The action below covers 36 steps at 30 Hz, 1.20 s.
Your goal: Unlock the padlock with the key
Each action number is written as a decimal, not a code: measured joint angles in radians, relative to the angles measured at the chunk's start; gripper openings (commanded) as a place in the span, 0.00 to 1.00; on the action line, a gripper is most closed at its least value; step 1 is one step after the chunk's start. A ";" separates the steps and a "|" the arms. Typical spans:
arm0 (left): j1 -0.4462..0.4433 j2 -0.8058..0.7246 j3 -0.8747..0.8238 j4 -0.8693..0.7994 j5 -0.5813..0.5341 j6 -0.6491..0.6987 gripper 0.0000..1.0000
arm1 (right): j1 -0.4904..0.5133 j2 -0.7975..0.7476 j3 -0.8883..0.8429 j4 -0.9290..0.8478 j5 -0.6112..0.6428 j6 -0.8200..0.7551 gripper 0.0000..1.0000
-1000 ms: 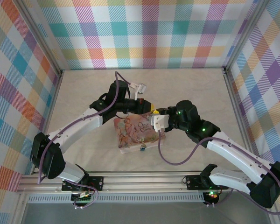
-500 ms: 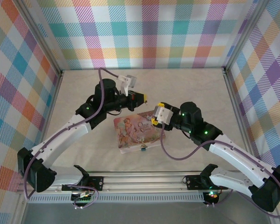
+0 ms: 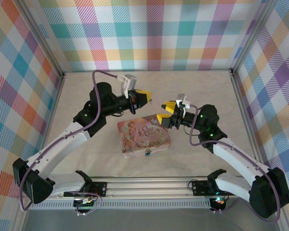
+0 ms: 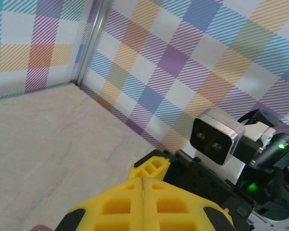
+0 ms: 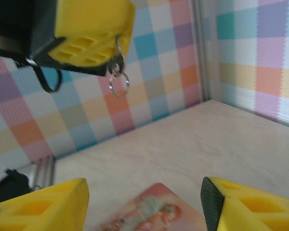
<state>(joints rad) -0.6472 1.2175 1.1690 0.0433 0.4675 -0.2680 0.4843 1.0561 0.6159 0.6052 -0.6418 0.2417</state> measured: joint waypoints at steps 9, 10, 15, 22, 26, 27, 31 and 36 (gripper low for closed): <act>0.000 -0.001 -0.003 0.040 0.058 -0.003 0.00 | 0.002 0.167 0.015 0.361 -0.061 0.319 0.45; 0.000 -0.001 -0.003 0.039 0.060 -0.003 0.00 | 0.003 0.177 0.022 0.370 -0.063 0.336 0.44; 0.000 0.000 -0.003 0.039 0.066 -0.003 0.00 | 0.013 0.202 0.060 0.406 -0.071 0.404 0.44; 0.000 0.000 -0.003 0.039 0.064 -0.003 0.00 | 0.021 0.202 0.075 0.427 -0.081 0.431 0.43; 0.000 0.000 -0.003 0.038 0.063 -0.003 0.00 | 0.027 0.206 0.087 0.432 -0.086 0.436 0.41; 0.000 0.000 -0.003 0.038 0.063 -0.003 0.00 | 0.028 0.207 0.091 0.433 -0.089 0.439 0.40; 0.000 0.000 -0.003 0.038 0.062 -0.003 0.00 | 0.037 0.213 0.104 0.435 -0.098 0.444 0.37; 0.000 0.000 -0.003 0.037 0.055 -0.003 0.00 | 0.048 0.225 0.114 0.433 -0.112 0.447 0.32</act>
<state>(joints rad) -0.6472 1.2179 1.1656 0.0803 0.5220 -0.2714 0.5320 1.2808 0.7303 1.0386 -0.7536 0.6891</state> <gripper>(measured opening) 0.050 0.335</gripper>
